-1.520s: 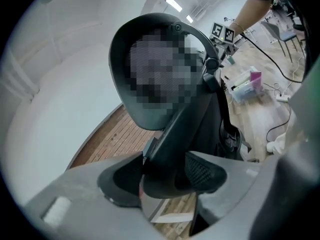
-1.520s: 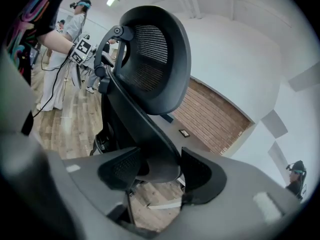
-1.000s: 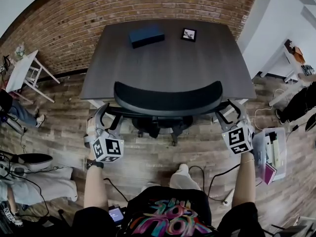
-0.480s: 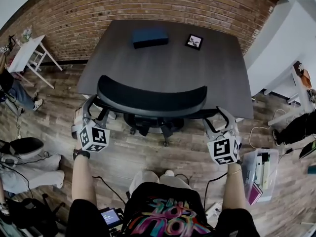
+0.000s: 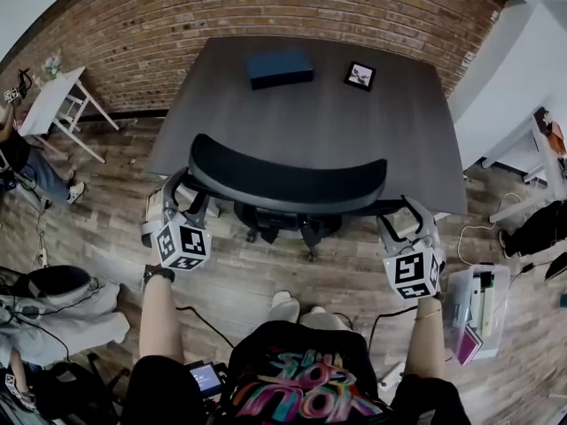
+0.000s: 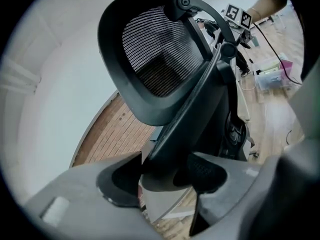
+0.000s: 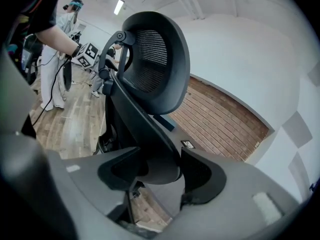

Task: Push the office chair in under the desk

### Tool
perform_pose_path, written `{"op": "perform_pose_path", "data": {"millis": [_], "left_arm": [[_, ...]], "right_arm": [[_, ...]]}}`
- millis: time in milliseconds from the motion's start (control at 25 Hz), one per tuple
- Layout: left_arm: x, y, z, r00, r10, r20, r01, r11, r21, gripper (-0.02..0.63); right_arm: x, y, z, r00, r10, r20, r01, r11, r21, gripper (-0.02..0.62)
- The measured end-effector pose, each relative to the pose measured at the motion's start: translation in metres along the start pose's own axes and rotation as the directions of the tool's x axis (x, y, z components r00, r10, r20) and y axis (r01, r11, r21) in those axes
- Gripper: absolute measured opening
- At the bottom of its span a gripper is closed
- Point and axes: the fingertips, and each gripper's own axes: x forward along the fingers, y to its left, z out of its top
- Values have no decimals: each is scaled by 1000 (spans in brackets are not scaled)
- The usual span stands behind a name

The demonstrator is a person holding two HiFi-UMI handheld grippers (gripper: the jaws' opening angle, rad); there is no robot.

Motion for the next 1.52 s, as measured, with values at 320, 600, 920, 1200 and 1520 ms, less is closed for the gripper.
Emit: {"op": "perform_pose_path", "data": {"millis": [320,600,920,1200,1520], "left_arm": [[7,7,-2,997,-4,71,3,1000,25,265],[7,8,-1,992,-11,124,6,999,38,265],[7,6,-3,992,-16,126,13,1000,29,270],[4,5,-3,991,-1,134,2,1000,-2,276],[-18,-1,-5,989,23,147,0,988,-154,276]], "right_arm": [[-1,5,6,999,-36,-7,36,999,21,250],[-2,5,9,998,-68,-14,68,997,31,253],[-1,10,10,992,-127,21,127,992,25,258],[-3,10,9,992,-129,-4,129,991,20,258],[-18,21,22,987,-153,50,151,987,49,258]]}}
